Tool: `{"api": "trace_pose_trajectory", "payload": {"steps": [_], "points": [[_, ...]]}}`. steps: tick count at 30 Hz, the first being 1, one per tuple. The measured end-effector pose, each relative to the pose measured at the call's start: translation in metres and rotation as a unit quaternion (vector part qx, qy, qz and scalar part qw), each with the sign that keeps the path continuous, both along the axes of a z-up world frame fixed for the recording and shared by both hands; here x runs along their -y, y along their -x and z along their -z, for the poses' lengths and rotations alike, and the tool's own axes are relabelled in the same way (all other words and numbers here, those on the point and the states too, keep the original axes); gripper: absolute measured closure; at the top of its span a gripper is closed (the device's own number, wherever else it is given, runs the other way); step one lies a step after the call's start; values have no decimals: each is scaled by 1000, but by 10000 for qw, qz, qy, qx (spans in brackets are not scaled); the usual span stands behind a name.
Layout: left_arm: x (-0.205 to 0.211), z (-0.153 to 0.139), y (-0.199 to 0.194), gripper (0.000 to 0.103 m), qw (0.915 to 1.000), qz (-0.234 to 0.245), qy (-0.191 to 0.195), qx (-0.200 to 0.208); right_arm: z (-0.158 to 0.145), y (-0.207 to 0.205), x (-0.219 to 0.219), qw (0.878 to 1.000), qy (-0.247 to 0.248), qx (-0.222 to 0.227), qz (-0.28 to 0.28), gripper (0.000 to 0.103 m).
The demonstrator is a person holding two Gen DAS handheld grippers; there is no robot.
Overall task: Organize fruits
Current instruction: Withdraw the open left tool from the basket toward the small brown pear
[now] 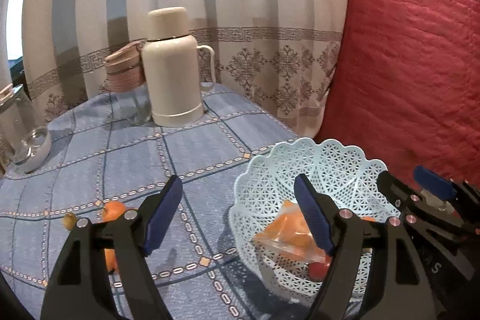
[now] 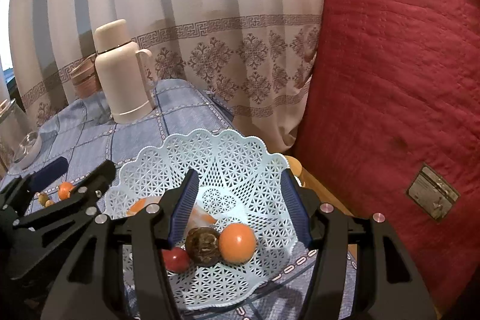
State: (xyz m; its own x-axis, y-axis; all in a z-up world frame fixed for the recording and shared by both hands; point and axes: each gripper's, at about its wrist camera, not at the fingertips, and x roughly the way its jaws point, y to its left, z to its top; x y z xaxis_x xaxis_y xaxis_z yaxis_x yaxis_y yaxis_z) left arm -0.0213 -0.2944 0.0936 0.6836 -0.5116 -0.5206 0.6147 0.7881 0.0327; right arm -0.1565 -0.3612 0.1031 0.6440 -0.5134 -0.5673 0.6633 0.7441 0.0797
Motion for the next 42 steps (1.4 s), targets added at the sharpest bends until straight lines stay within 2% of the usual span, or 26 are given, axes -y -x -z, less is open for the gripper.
{"api": "trace_pose_trajectory", "payload": {"steps": [7, 25, 34, 36, 42], "points": [[-11, -4, -1, 26, 9995, -277, -14, 147, 2, -2, -1, 10000, -21, 2, -56, 44], [-33, -5, -10, 26, 9977, -625, -52, 264, 0, -4, -16, 9993, -62, 144, -336, 44], [-59, -6, -29, 26, 9967, -803, 80, 21, -2, -10, -36, 9973, -131, 206, -697, 43], [-67, -6, -35, 26, 9961, -868, 126, -52, -2, -12, -41, 9967, -129, 218, -770, 38], [-101, -7, -58, 26, 9922, -1198, 277, -216, -2, -18, -60, 9943, -113, 250, -1027, 38]]}}
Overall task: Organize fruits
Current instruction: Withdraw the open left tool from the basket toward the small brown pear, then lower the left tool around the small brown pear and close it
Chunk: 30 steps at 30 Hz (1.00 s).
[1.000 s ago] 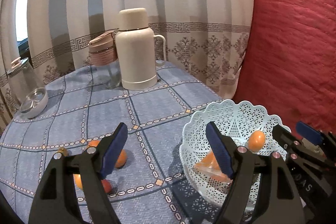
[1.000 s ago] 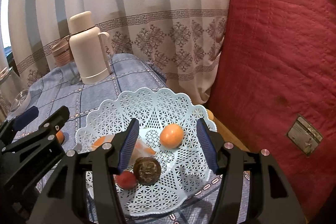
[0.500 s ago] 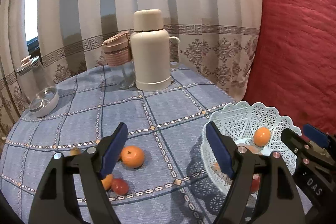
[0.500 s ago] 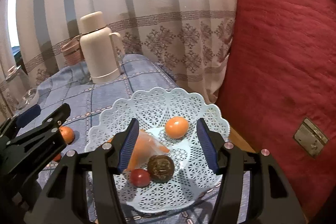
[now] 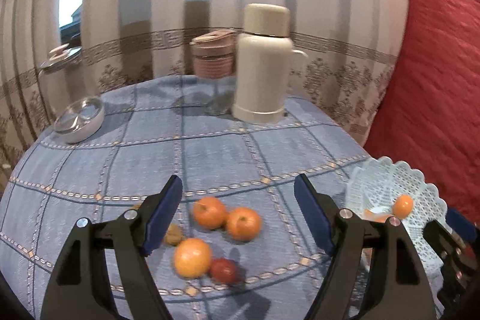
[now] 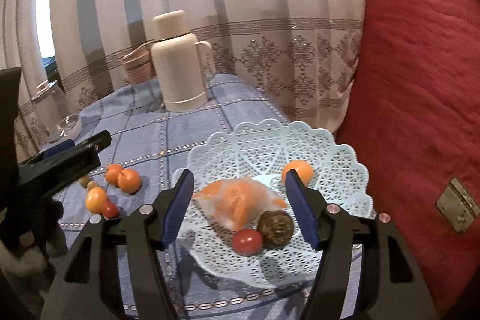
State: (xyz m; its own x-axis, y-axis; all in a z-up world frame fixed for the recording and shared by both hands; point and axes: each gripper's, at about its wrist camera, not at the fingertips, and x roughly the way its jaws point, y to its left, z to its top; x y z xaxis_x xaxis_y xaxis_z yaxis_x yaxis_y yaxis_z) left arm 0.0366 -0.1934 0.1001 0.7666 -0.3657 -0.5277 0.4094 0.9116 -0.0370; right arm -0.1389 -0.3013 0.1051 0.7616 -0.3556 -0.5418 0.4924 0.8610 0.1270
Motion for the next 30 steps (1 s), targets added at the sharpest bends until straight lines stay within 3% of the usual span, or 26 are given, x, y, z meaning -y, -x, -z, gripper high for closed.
{"api": "trace_pose_trajectory", "payload": {"steps": [14, 22, 30], "points": [[-90, 19, -65, 26, 9932, -1003, 196, -566, 10, -14, -27, 9992, -66, -127, -385, 38], [-126, 47, -98, 28, 9829, -1275, 479, -1242, 18, -23, -38, 9982, -102, -214, -557, 38], [-124, 66, -107, 29, 9793, -1181, 554, -1547, 24, -28, -48, 9971, -119, -270, -700, 38]]}}
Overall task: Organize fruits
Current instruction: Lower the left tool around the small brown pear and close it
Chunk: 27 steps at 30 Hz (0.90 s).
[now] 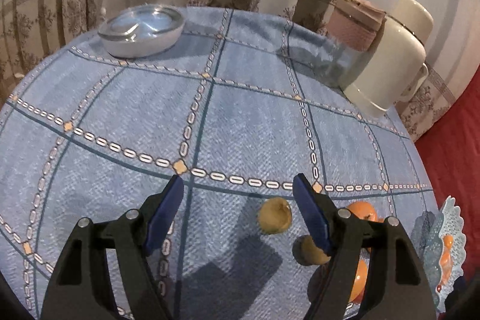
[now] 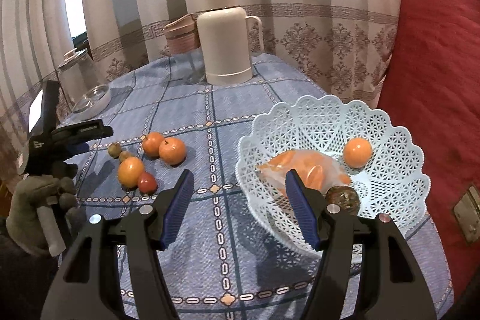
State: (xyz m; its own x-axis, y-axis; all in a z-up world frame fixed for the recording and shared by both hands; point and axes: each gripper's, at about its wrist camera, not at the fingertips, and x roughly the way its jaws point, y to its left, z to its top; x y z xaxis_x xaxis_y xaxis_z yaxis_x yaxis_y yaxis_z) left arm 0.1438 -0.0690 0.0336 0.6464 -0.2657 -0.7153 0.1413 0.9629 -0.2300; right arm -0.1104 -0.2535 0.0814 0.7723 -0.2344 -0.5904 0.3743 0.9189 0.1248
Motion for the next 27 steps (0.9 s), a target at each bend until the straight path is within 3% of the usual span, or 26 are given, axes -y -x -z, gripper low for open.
{"api": "trace_pose_trajectory", "payload": {"steps": [5, 18, 21, 25, 27], "points": [[8, 9, -1, 38, 9998, 144, -32, -107, 2, -2, -5, 10000, -9, -30, -90, 38], [28, 16, 2, 40, 9983, 380, -435, -32, 9, -9, -20, 9994, 1, -140, -308, 38], [28, 16, 3, 51, 9979, 385, -518, -18, 9, -10, -23, 9993, 22, -152, -340, 38], [23, 15, 6, 71, 9980, 557, -283, -46, 10, -11, -26, 9992, 2, -171, -363, 38], [20, 14, 8, 75, 9980, 614, -164, -71, 10, -12, -27, 9991, -1, -179, -388, 38]]}}
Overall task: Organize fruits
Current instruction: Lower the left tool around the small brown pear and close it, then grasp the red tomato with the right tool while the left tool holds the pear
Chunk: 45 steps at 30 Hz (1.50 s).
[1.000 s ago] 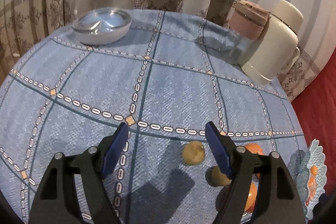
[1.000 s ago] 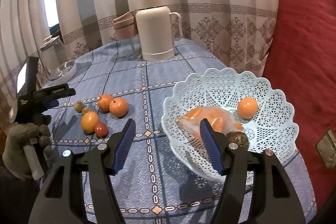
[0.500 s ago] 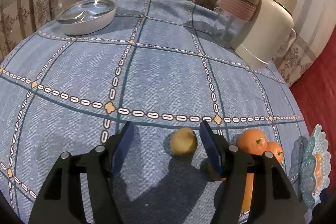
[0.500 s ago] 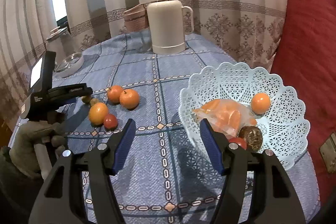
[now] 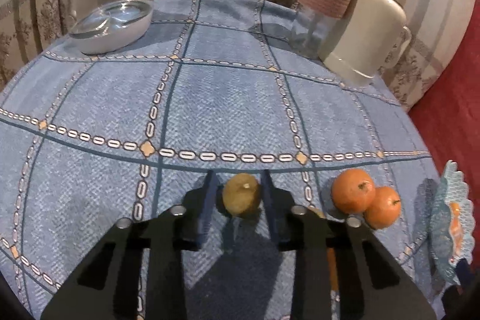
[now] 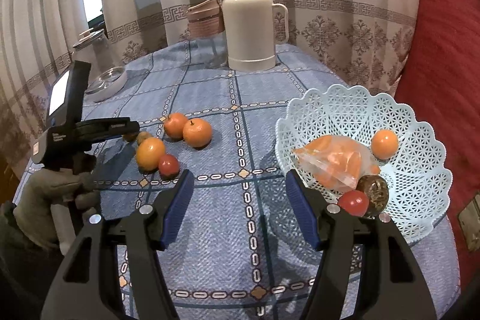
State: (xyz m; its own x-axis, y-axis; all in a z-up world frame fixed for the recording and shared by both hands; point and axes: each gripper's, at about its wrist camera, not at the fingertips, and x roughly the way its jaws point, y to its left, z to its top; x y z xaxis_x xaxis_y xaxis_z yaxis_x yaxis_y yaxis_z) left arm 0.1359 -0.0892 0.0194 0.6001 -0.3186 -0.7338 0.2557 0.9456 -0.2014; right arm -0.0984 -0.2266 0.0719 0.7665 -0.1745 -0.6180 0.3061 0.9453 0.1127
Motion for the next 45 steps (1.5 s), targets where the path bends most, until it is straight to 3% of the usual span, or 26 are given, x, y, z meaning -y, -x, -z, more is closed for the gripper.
{"api": "trace_pose_trajectory", "payload": {"steps": [7, 12, 14, 22, 25, 28, 29, 42, 45], "points": [[-9, -2, 2, 74, 9997, -7, 216, -63, -2, -4, -3, 10000, -41, -9, -54, 38], [-7, 0, 8, 63, 10000, 79, 28, -14, 0, -5, -3, 9999, -89, -39, -60, 38], [-4, -1, 12, 54, 9999, 131, -41, 42, 1, -6, -2, 9999, -98, -46, -73, 38], [4, 1, 12, 49, 9996, 194, -192, 66, 4, -6, -4, 9998, -124, -75, -99, 38], [5, 1, 9, 51, 9995, 209, -221, 71, 5, -8, -6, 9997, -151, -110, -144, 38], [6, 0, 10, 75, 9994, 276, -205, 75, 6, -11, -12, 9996, -152, -137, -212, 38], [5, -1, 11, 77, 9993, 316, -159, 73, 5, -11, -13, 9996, -136, -135, -229, 38], [-22, -39, 24, 77, 9980, -48, 303, 550, 6, -48, -30, 9957, -415, -280, -784, 38], [-26, -42, 25, 77, 9976, -109, 332, 595, 15, -64, -34, 9929, -495, -453, -983, 47]]}}
